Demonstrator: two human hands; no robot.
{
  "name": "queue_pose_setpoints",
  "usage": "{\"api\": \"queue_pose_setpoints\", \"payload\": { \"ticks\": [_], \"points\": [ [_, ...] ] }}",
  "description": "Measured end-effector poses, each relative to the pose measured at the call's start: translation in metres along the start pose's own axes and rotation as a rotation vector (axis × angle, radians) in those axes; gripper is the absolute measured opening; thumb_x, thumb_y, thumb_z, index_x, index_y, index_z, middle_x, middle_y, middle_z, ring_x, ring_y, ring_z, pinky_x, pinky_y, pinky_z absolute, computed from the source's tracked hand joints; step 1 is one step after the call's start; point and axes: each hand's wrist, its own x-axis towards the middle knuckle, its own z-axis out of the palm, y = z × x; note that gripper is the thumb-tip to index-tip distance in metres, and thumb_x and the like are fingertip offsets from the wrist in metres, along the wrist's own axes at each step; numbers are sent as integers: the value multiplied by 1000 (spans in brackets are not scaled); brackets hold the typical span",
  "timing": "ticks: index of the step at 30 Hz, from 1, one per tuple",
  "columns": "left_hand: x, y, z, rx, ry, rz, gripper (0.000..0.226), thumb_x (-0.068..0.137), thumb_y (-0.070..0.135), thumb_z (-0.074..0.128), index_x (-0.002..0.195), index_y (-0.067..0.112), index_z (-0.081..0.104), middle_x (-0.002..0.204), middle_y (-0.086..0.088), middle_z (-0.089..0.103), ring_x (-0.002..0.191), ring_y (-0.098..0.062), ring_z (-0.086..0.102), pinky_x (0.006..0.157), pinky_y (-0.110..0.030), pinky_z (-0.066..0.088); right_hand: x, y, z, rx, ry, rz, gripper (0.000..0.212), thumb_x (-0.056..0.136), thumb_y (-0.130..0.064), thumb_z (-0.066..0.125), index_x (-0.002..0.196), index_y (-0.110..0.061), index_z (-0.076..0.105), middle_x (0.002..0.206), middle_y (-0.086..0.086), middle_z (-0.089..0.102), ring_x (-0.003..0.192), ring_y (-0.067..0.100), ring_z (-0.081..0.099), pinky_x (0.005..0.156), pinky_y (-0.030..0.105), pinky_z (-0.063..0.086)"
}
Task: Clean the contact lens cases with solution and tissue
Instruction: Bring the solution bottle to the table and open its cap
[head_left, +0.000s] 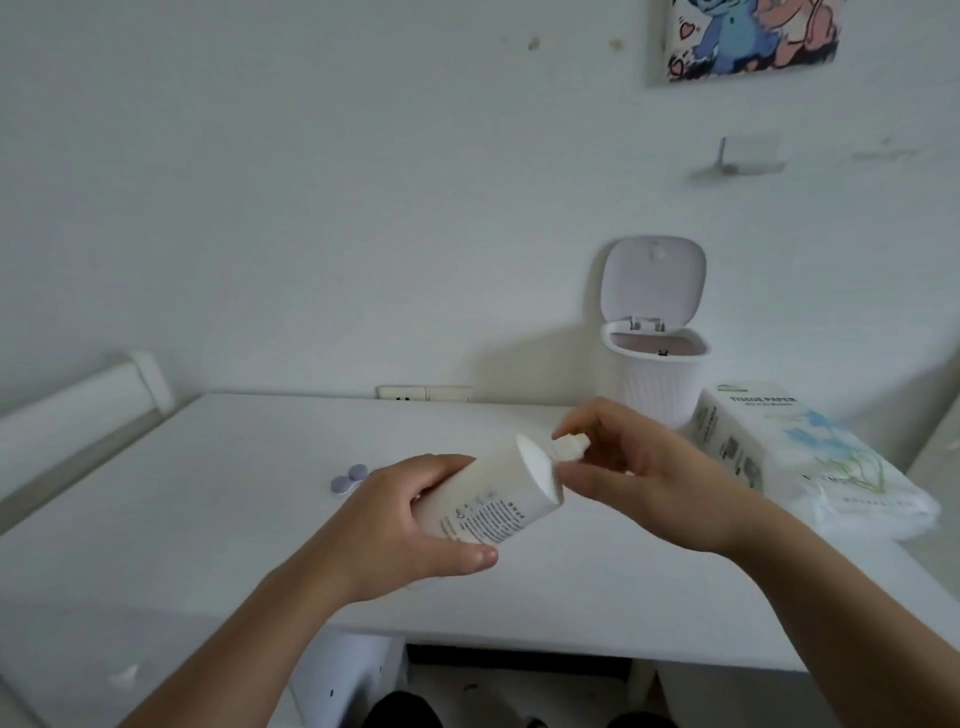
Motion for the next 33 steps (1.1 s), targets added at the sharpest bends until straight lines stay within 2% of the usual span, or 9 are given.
{"api": "queue_pose_setpoints", "payload": {
  "ticks": [3, 9, 11, 14, 17, 21, 25, 28, 33],
  "points": [
    [7, -13, -1, 16, 9, -25, 68, 62, 55, 88, 123, 50, 60, 110, 22, 70, 101, 0, 70, 71, -25, 62, 12, 9, -5, 1, 15, 24, 43, 71, -59, 70, 111, -44, 62, 89, -9, 69, 77, 16, 66, 73, 29, 56],
    [42, -31, 3, 110, 35, -12, 70, 59, 64, 85, 123, 55, 57, 112, 27, 67, 102, 5, 66, 73, -19, 56, 44, 32, -2, 28, 200, 84, 16, 88, -36, 70, 78, -24, 72, 68, 0, 70, 60, 10, 65, 65, 29, 55],
    [54, -36, 4, 168, 54, 9, 69, 57, 66, 83, 120, 61, 55, 113, 31, 64, 102, 10, 63, 68, -9, 50, 49, 40, -9, 106, 141, 102, 5, 83, -28, 75, 88, -27, 74, 78, 1, 73, 68, 12, 67, 70, 31, 55],
    [74, -44, 6, 187, 55, 30, 69, 58, 66, 82, 120, 64, 53, 114, 33, 62, 104, 14, 60, 68, 0, 45, 59, 54, -16, 182, 133, 93, 32, 75, -35, 75, 106, -34, 72, 101, -6, 74, 83, 14, 69, 78, 32, 59],
    [94, -54, 8, 170, 10, 49, 69, 60, 66, 83, 122, 61, 54, 113, 27, 63, 104, 6, 63, 74, -14, 51, 74, 64, -14, 146, 242, 108, 25, 78, -49, 70, 93, -30, 74, 86, -2, 75, 77, 20, 70, 77, 41, 60],
    [113, -64, 9, 212, -12, 67, 69, 59, 69, 82, 122, 61, 54, 111, 24, 63, 102, 0, 63, 77, -31, 58, 88, 81, -16, 77, 219, 169, 9, 83, -34, 72, 84, -26, 75, 75, 1, 74, 72, 26, 70, 75, 50, 60],
    [127, -72, 9, 212, -7, 77, 70, 58, 73, 81, 122, 60, 55, 108, 23, 62, 100, -1, 64, 76, -30, 57, 94, 88, -23, 95, 152, 114, 33, 72, -47, 75, 103, -37, 71, 98, -9, 73, 84, 13, 71, 81, 36, 62],
    [134, -75, 9, 205, -16, 85, 70, 58, 69, 82, 122, 60, 55, 107, 23, 62, 100, -1, 63, 76, -31, 57, 102, 91, -19, 37, 247, 141, 37, 74, -62, 67, 93, -31, 73, 83, -4, 74, 73, 14, 70, 73, 42, 62],
    [140, -83, 6, 225, -9, 77, 70, 57, 67, 82, 121, 63, 53, 110, 23, 61, 103, -1, 62, 79, -34, 57, 109, 100, -13, 5, 261, 184, 30, 75, -56, 68, 80, -27, 75, 68, 0, 72, 59, 14, 67, 64, 39, 59]
  ]
}}
